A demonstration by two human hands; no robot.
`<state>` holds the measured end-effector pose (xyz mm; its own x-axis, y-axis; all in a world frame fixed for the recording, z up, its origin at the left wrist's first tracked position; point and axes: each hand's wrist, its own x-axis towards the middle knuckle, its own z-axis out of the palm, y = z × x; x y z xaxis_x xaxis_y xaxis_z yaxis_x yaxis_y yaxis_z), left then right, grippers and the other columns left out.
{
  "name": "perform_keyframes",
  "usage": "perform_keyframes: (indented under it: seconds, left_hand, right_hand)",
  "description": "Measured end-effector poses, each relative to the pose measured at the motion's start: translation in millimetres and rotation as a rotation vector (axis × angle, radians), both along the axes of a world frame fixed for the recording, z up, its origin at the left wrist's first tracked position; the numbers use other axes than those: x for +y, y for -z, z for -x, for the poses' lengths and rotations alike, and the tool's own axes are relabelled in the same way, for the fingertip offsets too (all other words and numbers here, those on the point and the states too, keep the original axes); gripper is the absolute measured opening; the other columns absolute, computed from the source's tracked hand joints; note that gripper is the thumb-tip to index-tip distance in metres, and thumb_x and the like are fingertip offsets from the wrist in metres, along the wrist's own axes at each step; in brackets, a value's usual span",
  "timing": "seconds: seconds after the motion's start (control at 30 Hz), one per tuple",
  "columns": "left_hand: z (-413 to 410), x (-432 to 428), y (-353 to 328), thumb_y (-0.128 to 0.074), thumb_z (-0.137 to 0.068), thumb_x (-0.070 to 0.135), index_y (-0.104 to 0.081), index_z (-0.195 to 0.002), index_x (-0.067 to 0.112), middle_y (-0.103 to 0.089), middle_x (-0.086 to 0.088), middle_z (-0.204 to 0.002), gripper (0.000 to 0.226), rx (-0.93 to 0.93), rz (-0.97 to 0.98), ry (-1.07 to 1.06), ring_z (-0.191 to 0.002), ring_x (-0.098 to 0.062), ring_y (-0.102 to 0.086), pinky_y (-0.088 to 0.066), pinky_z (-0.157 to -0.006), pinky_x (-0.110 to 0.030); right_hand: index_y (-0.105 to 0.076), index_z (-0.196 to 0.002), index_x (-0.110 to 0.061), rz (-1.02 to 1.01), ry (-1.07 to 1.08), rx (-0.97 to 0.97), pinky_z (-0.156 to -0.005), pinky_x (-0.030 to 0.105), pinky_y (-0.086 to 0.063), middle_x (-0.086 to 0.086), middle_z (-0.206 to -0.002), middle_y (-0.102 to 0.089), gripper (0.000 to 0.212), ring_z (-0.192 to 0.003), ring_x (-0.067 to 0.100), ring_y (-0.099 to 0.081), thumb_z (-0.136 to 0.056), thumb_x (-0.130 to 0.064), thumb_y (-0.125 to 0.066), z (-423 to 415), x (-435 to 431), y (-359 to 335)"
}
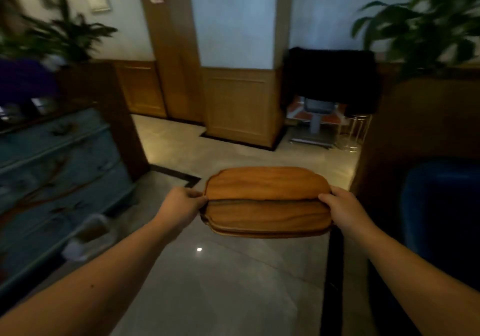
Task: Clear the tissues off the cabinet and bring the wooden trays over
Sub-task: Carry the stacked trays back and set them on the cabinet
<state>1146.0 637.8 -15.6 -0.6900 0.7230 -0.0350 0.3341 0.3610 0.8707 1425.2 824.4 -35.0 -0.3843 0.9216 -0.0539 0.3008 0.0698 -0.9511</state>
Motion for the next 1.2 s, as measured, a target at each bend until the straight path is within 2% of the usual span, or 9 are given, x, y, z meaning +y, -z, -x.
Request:
perform_keyframes:
  seconds: [0.1, 0.2, 0.3, 0.5, 0.63, 0.73, 0.8, 1.0, 1.2]
  left_hand:
    - [49, -43, -2, -0.065, -0.082, 0.015, -0.076, -0.066, 0.016, -0.071, -0.01, -0.06, 0.02, -0.043, -0.017, -0.129, -0.053, -0.018, -0.063, -0.051, -0.056, -0.036]
    - [91, -81, -6, -0.065, -0.084, 0.015, -0.076, -0.069, 0.011, -0.072, -0.015, -0.065, 0.019, -0.067, -0.028, -0.272, -0.052, -0.018, -0.062, -0.049, -0.052, -0.032]
    - [135, -116, -8, -0.066, -0.085, 0.014, -0.075, -0.057, 0.019, -0.073, -0.005, -0.059, 0.03, -0.046, -0.05, -0.431, -0.049, -0.012, -0.065, -0.049, -0.042, -0.02]
    - [217, -159, -11, -0.065, -0.086, 0.016, -0.074, -0.054, 0.029, -0.075, -0.003, -0.064, 0.035, -0.031, -0.067, -0.676, -0.07, -0.026, -0.071, -0.06, -0.069, -0.041]
    - [269, -172, -15, -0.066, -0.087, 0.017, -0.073, -0.051, 0.036, -0.073, 0.011, -0.061, 0.041, -0.028, -0.115, -0.835, -0.058, -0.009, -0.069, -0.053, -0.047, -0.023]
    - [304, -185, -21, -0.068, -0.085, 0.018, -0.078, -0.073, 0.024, -0.075, 0.004, -0.066, 0.016, -0.027, -0.13, -0.946, -0.065, -0.013, -0.07, -0.056, -0.063, -0.031]
    - [324, -197, -23, -0.069, -0.085, 0.019, -0.078, -0.082, 0.018, -0.076, 0.002, -0.067, 0.009, -0.022, -0.155, -1.003, -0.063, -0.014, -0.07, -0.057, -0.062, -0.033]
    - [380, -244, -27, -0.07, -0.084, 0.022, -0.075, -0.062, 0.03, -0.076, 0.005, -0.069, 0.023, -0.019, -0.173, -1.135, -0.073, -0.017, -0.072, -0.058, -0.072, -0.037]
    - [451, -302, -31, -0.068, -0.084, 0.025, -0.075, -0.065, 0.033, -0.075, 0.013, -0.067, 0.022, 0.035, -0.187, -1.201, -0.063, -0.004, -0.069, -0.05, -0.058, -0.022]
  right_hand:
    - [-0.071, -0.088, -0.011, -0.048, -0.167, -0.025, -0.078, 0.053, -0.053, 0.025, -0.09, -0.07, 0.022, -0.083, 0.041, -0.066, -0.092, -0.021, -0.052, 78, -5, -8]
    - [-0.07, -0.087, -0.004, -0.046, -0.294, -0.033, -0.068, 0.044, -0.048, 0.03, -0.09, -0.068, 0.024, -0.082, 0.044, -0.065, -0.092, -0.019, -0.052, 152, -10, -9]
    - [-0.071, -0.086, -0.01, -0.038, -0.444, -0.045, -0.064, 0.037, -0.045, 0.022, -0.086, -0.07, 0.024, -0.075, 0.032, -0.066, -0.094, -0.019, -0.051, 231, -19, -6]
    - [-0.069, -0.088, -0.007, -0.052, -0.67, -0.004, -0.065, 0.037, -0.044, 0.019, -0.083, -0.067, 0.023, -0.077, 0.032, -0.064, -0.095, -0.018, -0.05, 382, -29, -2]
    - [-0.067, -0.075, -0.017, -0.059, -0.8, 0.024, -0.062, 0.036, -0.044, 0.006, -0.07, -0.064, 0.024, -0.069, 0.025, -0.062, -0.093, -0.022, -0.053, 479, -31, -7]
    - [-0.069, -0.081, -0.02, -0.061, -0.896, 0.027, -0.062, 0.035, -0.046, 0.005, -0.077, -0.067, 0.021, -0.075, 0.023, -0.065, -0.092, -0.031, -0.054, 538, -35, -11]
    - [-0.072, -0.087, -0.021, -0.036, -0.953, 0.03, -0.067, 0.037, -0.052, 0.006, -0.084, -0.072, 0.022, -0.08, 0.022, -0.068, -0.093, -0.032, -0.053, 576, -41, -14]
    - [-0.072, -0.088, -0.013, -0.019, -1.079, 0.074, -0.073, 0.044, -0.052, 0.014, -0.088, -0.073, 0.02, -0.083, 0.032, -0.068, -0.092, -0.023, -0.055, 687, -85, -30]
    - [-0.071, -0.084, -0.005, -0.068, -1.177, 0.111, -0.066, 0.041, -0.047, 0.016, -0.079, -0.068, 0.026, -0.076, 0.034, -0.066, -0.092, -0.024, -0.055, 793, -152, -42]
